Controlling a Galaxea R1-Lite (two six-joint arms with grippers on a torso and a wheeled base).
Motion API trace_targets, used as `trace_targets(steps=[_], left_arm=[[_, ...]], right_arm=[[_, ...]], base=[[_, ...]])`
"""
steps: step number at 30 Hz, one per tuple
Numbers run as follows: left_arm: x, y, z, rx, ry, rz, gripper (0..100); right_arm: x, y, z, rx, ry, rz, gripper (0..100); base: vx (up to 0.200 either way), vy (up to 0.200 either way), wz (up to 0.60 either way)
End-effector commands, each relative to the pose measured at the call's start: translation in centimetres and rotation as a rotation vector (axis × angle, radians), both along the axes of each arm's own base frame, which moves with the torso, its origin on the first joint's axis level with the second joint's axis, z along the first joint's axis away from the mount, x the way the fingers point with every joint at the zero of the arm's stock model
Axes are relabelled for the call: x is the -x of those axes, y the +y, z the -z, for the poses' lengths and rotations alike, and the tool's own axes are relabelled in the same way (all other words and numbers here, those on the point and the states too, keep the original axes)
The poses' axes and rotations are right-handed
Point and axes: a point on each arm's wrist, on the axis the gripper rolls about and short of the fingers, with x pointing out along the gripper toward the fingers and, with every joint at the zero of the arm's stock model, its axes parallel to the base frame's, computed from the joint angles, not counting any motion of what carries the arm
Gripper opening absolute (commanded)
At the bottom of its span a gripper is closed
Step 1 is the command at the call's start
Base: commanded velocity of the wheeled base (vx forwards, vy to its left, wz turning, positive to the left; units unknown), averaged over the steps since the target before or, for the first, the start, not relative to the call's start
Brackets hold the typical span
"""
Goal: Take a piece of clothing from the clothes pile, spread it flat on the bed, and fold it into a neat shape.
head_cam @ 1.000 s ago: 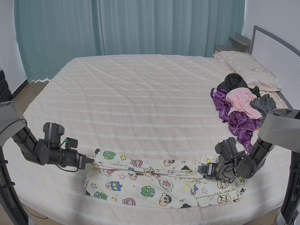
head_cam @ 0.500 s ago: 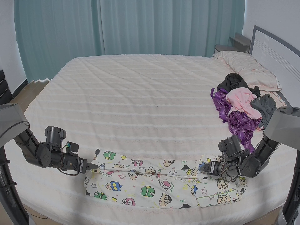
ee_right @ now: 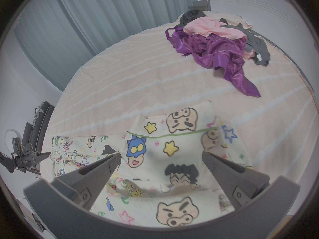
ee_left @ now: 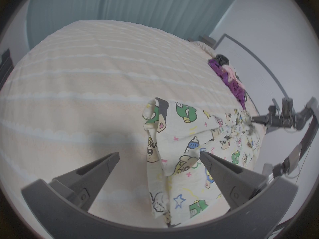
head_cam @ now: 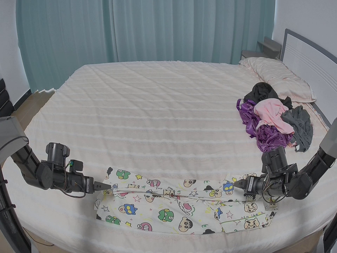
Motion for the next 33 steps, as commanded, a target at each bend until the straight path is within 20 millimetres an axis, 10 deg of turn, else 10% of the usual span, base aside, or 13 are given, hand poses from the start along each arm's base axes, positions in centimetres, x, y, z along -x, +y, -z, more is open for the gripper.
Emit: trace_targets(steps=[1, 30, 31, 33], left_arm=[[1.0, 0.3, -1.8, 0.041, -0.021, -0.045, 100], [3.5, 0.4, -3.5, 0.064, -0.027, -0.098, 100], [3.6, 0.4, -3.5, 0.064, -0.027, -0.098, 100], [3.8, 0.4, -3.6, 0.064, -0.028, -0.100, 100]], right_arm=[[1.5, -1.2, -1.3, -0.006, -0.025, 0.026, 100], [-1.3, -1.6, 4.5, -0.058, 0.133, 0.230, 100], [-1.5, -1.6, 4.4, -0.065, 0.126, 0.237, 0], [-1.6, -1.6, 4.0, -0.073, 0.112, 0.252, 0]], base=[[0.000, 0.000, 0.00], [0.000, 0.000, 0.00], [0.000, 0.000, 0.00], [0.000, 0.000, 0.00]])
